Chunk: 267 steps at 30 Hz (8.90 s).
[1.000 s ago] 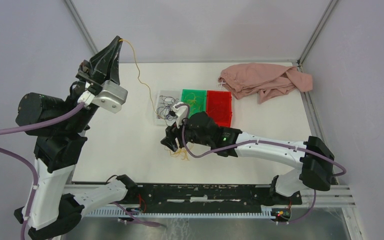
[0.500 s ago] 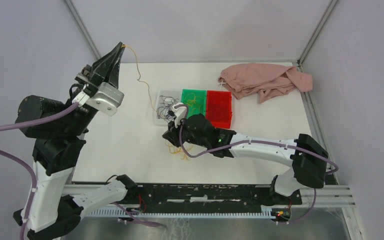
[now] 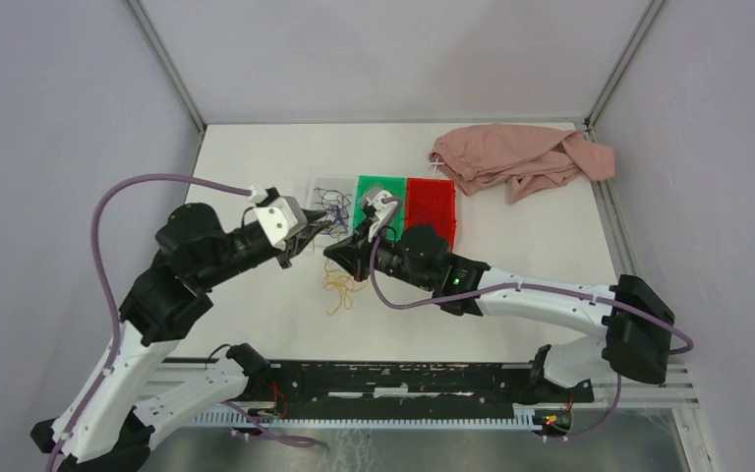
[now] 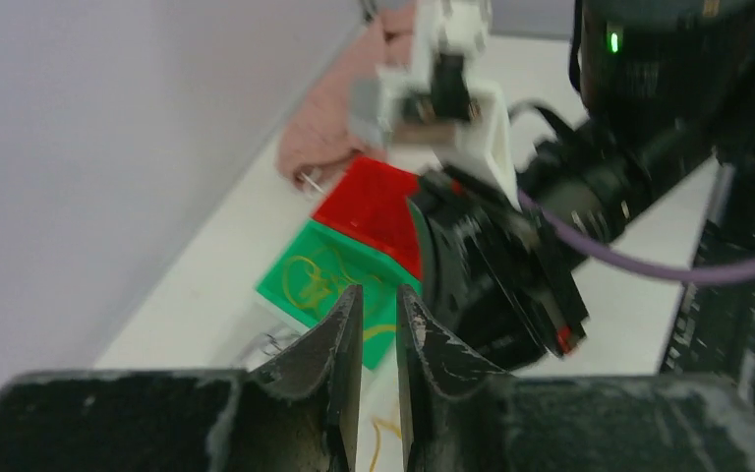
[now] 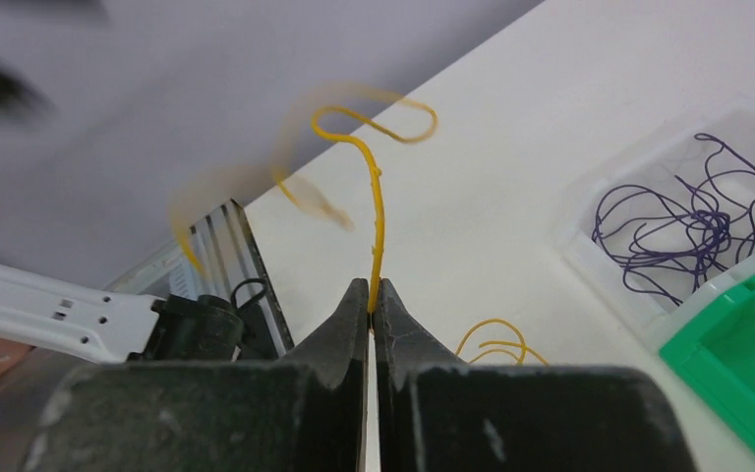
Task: Untangle the cables
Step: Untie the cable, then place the cable in the bin.
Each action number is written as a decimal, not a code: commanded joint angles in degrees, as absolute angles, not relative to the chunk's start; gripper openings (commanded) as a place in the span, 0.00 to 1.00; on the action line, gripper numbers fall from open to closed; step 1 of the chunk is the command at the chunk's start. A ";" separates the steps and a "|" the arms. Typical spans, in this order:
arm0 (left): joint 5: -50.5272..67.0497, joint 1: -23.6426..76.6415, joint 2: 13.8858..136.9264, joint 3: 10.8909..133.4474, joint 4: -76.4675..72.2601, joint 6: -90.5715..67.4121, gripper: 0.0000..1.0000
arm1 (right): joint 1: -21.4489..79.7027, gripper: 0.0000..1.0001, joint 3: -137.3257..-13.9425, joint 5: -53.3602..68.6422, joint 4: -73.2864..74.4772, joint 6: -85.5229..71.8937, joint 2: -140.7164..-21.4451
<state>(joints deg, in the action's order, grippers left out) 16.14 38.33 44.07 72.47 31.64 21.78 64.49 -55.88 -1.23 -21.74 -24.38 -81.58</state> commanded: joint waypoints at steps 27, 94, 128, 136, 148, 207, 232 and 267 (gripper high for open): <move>13.33 38.14 31.82 50.32 29.19 15.15 0.65 | 63.96 0.01 -56.11 2.33 -24.25 -28.97 -70.08; 43.51 37.90 46.12 73.33 37.40 4.67 0.03 | 63.97 0.51 -54.41 -0.57 -18.47 -24.32 -71.69; 20.22 37.88 59.58 102.28 27.18 24.04 0.03 | 64.47 0.58 -37.75 -9.14 -31.24 -32.30 -79.86; 17.03 37.88 59.13 94.31 24.05 25.69 0.03 | 62.87 0.59 -39.75 -20.78 -18.70 -31.31 -74.69; 15.60 37.87 63.52 82.80 7.94 23.62 0.03 | 59.22 0.64 -44.53 -41.55 6.85 -31.20 -65.42; 8.34 33.54 84.67 71.74 -5.47 32.72 0.03 | 51.77 0.68 -35.54 -38.74 7.49 -31.43 -49.50; 3.47 33.29 108.89 87.21 18.40 27.08 0.03 | 49.05 0.64 -38.61 -33.51 8.44 -30.07 -50.30; 12.67 30.09 107.36 106.99 43.25 28.37 0.90 | 47.11 0.63 -40.84 -30.03 9.99 -29.53 -51.68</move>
<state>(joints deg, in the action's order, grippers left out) 11.31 33.85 110.02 104.25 40.25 28.99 47.48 -38.06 -30.37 10.52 -30.13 -52.25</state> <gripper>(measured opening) 0.898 0.629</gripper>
